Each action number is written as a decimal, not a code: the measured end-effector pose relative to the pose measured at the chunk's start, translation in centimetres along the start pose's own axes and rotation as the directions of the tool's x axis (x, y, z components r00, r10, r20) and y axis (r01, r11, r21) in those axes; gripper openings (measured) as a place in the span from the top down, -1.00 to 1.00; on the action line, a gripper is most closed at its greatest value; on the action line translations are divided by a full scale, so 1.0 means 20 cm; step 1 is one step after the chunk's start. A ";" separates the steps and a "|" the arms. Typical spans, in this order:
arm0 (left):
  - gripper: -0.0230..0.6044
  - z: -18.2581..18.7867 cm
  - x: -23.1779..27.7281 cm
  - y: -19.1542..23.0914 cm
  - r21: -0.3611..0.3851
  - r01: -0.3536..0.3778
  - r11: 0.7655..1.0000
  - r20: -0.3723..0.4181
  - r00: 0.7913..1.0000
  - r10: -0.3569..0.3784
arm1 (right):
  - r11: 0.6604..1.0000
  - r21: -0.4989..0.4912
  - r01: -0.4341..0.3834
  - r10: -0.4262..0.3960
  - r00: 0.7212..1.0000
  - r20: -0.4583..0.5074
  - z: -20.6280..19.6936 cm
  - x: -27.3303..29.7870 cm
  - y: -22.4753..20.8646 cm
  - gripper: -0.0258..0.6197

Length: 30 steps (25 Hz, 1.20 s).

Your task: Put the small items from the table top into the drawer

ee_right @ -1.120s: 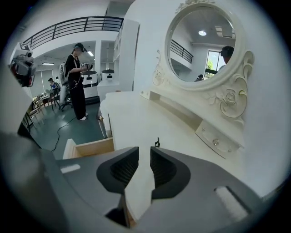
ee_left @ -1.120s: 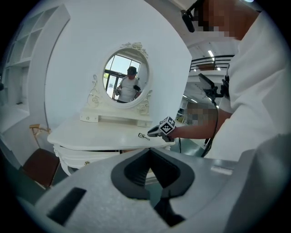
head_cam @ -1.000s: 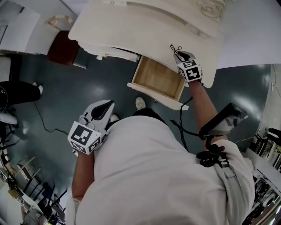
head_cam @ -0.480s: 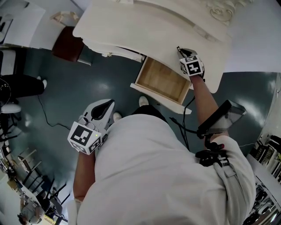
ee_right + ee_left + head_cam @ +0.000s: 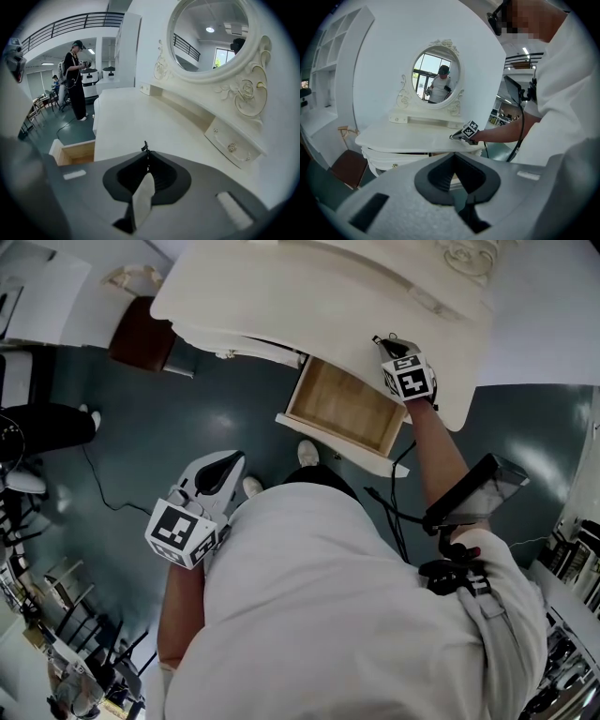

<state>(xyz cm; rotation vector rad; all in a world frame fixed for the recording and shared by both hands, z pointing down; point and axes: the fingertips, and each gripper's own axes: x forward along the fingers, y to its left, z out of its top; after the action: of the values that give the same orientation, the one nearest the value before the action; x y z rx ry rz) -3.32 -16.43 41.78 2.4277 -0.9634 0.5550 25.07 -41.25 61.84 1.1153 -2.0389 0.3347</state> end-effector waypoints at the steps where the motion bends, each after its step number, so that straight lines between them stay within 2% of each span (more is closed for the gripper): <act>1: 0.92 0.00 0.00 0.00 0.003 0.005 1.000 -0.001 1.000 -0.005 | 1.000 -0.007 -0.002 0.003 1.000 0.005 0.01 -0.01 0.01 0.86; 11: 0.92 -0.01 0.01 -0.03 0.026 0.041 0.999 0.014 0.999 -0.042 | 0.996 -0.085 -0.038 0.042 0.998 0.045 0.09 -0.13 0.18 0.87; 19: 0.92 -0.07 -0.09 -0.05 0.026 0.041 0.999 0.026 0.999 -0.041 | 0.987 -0.140 -0.084 0.092 0.994 0.052 0.11 -0.17 0.44 0.87; 30: 0.92 -0.21 -0.30 0.00 -0.011 0.022 1.000 0.032 0.999 -0.021 | 0.971 -0.180 -0.158 0.162 0.987 0.007 0.06 -0.15 0.85 0.87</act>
<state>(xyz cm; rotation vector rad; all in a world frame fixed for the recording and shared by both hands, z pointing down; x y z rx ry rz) -8.26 -11.00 42.02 2.4405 -0.9496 0.5038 11.69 -30.27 60.99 0.8515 -2.1374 0.2149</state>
